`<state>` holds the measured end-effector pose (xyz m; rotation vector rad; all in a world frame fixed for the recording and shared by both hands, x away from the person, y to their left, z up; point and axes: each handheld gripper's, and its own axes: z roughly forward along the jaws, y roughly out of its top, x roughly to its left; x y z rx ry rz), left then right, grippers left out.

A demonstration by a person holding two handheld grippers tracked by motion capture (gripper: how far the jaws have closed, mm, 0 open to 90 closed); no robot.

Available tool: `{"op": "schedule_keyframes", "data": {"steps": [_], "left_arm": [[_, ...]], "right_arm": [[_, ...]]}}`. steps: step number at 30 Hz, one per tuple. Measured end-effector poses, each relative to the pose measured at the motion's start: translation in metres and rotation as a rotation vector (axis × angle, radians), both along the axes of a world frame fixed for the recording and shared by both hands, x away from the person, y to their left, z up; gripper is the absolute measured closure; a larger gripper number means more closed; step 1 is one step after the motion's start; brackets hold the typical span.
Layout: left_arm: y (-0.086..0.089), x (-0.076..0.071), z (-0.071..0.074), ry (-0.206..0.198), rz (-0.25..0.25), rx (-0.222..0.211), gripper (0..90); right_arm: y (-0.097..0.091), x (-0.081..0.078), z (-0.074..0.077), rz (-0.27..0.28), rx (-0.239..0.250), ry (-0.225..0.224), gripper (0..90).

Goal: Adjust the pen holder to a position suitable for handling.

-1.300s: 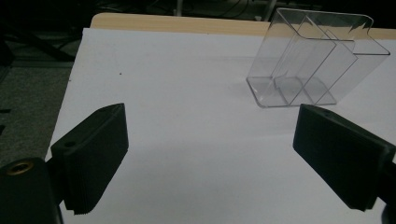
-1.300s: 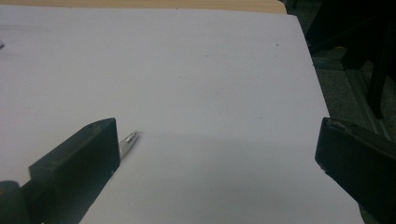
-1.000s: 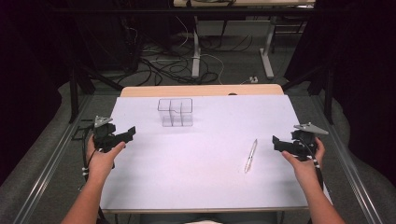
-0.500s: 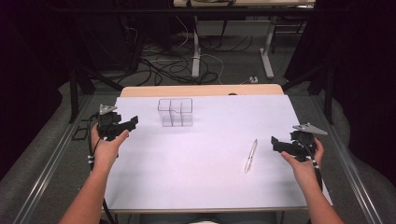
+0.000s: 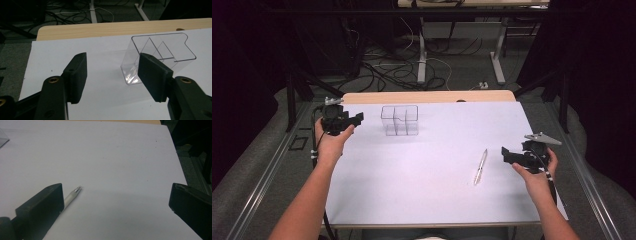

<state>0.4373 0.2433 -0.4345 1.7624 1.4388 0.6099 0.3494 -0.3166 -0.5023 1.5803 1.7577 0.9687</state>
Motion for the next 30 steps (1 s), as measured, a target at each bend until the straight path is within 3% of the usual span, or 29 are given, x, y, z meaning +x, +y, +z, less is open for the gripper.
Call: {"op": "schedule_keyframes", "data": {"steps": [16, 20, 30], "left_arm": [[-0.022, 0.026, 0.015, 0.02, -0.003, -0.007, 54.5], [-0.028, 0.033, 0.014, 0.042, -0.007, -0.013, 59.2], [-0.049, 0.047, 0.005, 0.082, 0.012, 0.029, 65.0]], "right_arm": [[-0.001, 0.001, -0.003, -0.001, 0.005, 0.009, 0.0], [-0.001, 0.001, -0.003, -0.002, 0.009, 0.015, 0.0], [-0.001, 0.002, -0.006, 0.001, 0.0, 0.022, 0.0]]}}
